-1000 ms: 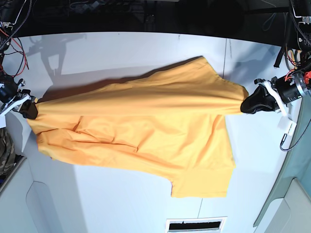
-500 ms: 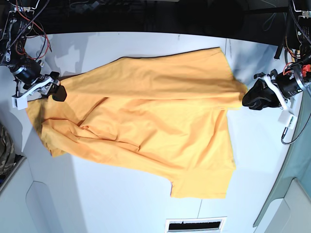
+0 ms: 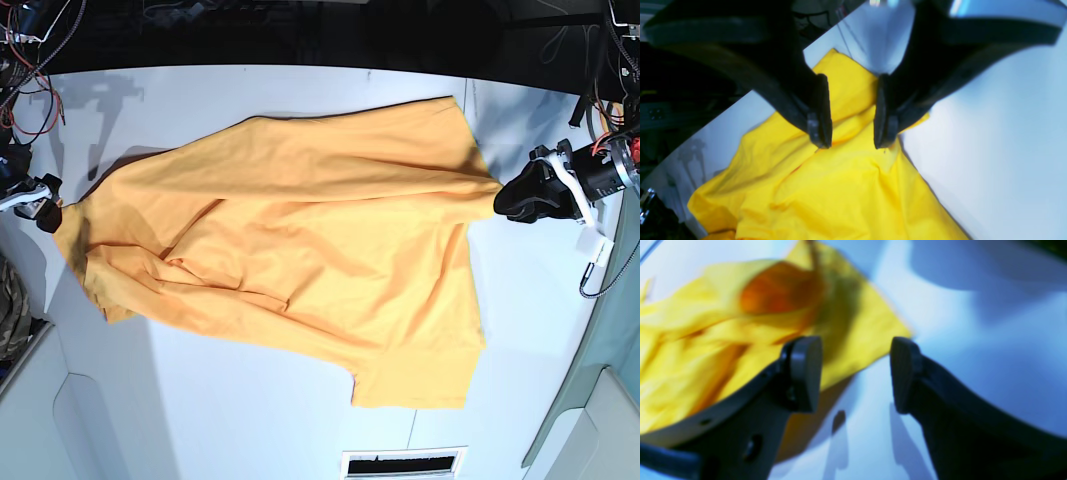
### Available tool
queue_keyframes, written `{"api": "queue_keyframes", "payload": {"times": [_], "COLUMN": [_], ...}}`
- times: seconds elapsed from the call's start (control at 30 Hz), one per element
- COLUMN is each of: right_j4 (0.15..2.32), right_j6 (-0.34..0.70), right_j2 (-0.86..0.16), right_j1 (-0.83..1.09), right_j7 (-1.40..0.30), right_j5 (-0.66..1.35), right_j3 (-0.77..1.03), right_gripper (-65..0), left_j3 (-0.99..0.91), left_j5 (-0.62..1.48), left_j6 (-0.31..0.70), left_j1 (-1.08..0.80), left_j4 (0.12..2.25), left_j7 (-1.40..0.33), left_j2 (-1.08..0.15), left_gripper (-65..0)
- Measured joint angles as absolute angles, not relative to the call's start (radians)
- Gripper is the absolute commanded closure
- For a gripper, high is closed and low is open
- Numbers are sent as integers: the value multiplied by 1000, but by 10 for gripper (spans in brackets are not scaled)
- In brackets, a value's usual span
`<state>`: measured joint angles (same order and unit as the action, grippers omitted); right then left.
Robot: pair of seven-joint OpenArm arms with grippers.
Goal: Layout the t-shirt on the table in an organized manner, then fold the t-shirt properly
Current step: 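Stretch the shirt between both grippers and lay it flat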
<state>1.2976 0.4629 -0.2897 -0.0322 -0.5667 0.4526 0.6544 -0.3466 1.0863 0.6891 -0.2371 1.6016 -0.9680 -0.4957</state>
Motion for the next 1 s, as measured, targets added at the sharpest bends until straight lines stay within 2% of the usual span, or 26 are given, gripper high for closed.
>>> {"api": "queue_keyframes", "payload": {"times": [0.13,0.23,0.33,0.43,0.6,0.8,0.83,0.87,1.0], "right_j4": [1114,974,892,859,851,852,852,853,854], "right_j6": [391,390,392,443,458,479,480,483,495], "right_j2": [-355,-398,-419,-424,-396,-359,-352,-348,-346], "right_j1": [-125,-182,-206,-205,-211,-212,-214,-214,-215], "right_j7": [-520,-485,-476,-475,-469,-444,-438,-434,-433], "right_j5": [384,373,377,424,447,456,459,461,464], "right_j3": [623,596,594,593,589,562,550,535,489], "right_gripper": [-326,-326,-326,-326,-326,-318,-297,-265,-94], "left_j3": [-352,-375,-386,-386,-385,-356,-338,-318,-224], "left_j5": [1060,1063,1066,1043,900,820,816,794,685], "left_j6": [690,689,689,689,689,689,689,689,689], "left_j1": [-291,-340,-398,-437,-448,-417,-404,-389,-348], "left_j4": [1602,1602,1602,1602,1546,1468,1461,1452,1413], "left_j7": [-960,-949,-952,-916,-804,-769,-758,-738,-638], "left_j2": [-498,-498,-495,-447,-328,-294,-294,-291,-277], "left_gripper": [-248,-253,-308,-321,-321,-318,-305,-263,-3]}}
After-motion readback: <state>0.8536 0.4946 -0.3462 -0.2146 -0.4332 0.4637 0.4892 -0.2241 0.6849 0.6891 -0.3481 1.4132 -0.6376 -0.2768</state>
